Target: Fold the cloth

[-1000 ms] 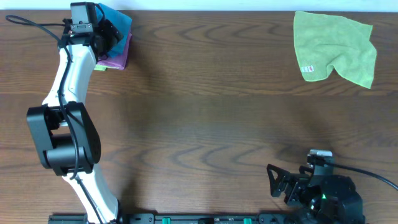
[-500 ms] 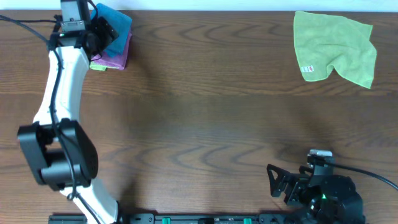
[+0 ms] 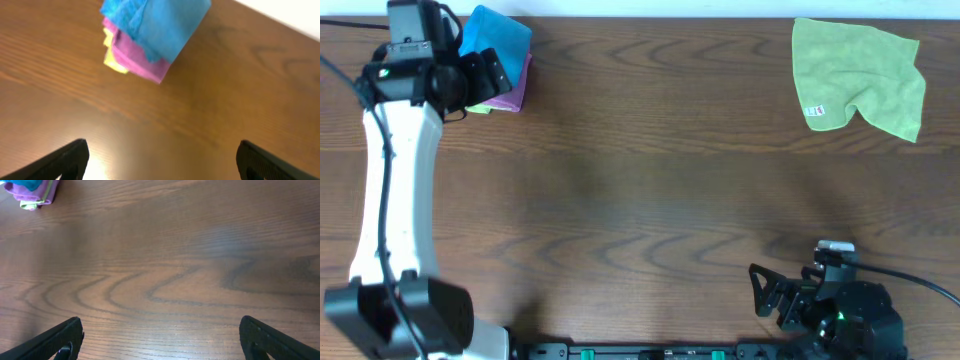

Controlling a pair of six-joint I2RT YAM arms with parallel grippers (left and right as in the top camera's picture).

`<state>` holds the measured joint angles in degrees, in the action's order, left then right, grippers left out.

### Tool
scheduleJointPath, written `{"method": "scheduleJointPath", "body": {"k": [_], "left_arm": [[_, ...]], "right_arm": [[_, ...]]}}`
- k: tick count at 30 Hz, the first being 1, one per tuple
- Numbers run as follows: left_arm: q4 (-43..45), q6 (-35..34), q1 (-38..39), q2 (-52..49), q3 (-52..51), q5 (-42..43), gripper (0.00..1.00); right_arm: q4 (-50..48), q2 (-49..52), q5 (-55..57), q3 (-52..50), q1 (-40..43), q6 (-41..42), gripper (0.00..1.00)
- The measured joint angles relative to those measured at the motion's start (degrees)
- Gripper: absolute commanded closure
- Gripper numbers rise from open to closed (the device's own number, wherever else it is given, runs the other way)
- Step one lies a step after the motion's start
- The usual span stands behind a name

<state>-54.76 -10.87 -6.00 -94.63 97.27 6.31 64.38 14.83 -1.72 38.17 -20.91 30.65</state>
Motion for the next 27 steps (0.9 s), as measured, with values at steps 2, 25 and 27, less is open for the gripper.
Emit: {"method": "scheduleJointPath", "body": {"k": [2,25,27], "left_arm": [[-7.1,2.0,0.0,2.8,0.1,-2.1,0.05],[-18.3,9.7,-0.2,48.4,-22.6,-3.8,0.05],[-13.6,10.4,-0.2,52.5,-29.1,-2.6,0.05]], "right_arm": [[0.0,0.0,0.0,0.0,0.0,0.0,0.01],[0.0,0.0,0.0,-0.1,0.0,0.0,0.01],[0.0,0.0,0.0,-0.2,0.0,0.0,0.01]]}}
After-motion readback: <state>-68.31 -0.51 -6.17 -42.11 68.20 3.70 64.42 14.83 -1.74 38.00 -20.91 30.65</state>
